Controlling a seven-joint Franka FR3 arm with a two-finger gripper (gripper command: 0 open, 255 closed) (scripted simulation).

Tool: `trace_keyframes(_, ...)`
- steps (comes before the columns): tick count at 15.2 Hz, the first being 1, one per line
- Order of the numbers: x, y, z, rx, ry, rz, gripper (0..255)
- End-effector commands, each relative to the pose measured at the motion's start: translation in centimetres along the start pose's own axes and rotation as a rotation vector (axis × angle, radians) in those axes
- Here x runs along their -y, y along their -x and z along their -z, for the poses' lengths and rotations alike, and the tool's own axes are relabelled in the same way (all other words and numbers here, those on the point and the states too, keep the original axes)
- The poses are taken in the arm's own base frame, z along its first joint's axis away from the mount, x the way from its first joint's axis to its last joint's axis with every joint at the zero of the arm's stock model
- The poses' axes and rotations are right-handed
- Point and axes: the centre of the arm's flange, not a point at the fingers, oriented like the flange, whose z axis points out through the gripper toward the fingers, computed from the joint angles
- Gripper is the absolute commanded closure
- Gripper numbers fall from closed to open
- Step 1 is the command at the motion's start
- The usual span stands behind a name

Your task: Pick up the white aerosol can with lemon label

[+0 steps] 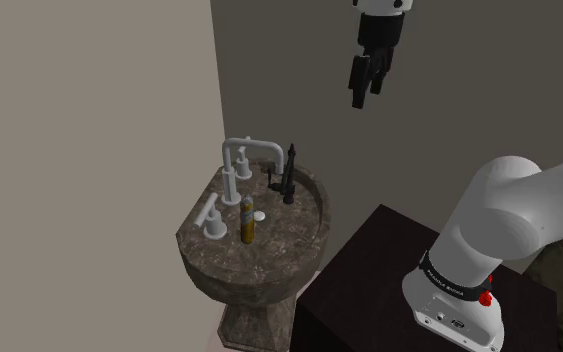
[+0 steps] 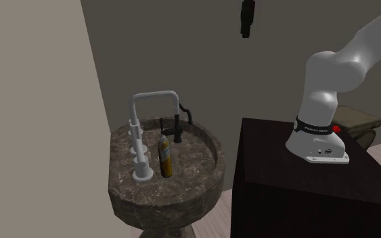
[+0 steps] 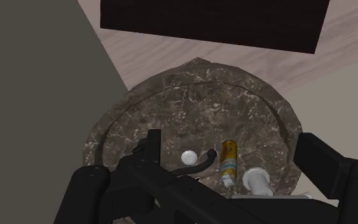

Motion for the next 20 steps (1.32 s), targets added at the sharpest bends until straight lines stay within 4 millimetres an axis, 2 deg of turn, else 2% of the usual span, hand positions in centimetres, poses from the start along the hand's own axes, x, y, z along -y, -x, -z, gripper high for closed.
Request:
trace_keyframes(1, 0.0, 0.0, 0.0, 0.000, 0.000, 0.000, 0)
trace_keyframes(20, 5.7, -15.7, -18.6, 0.011, -0.046, -0.026, 0)
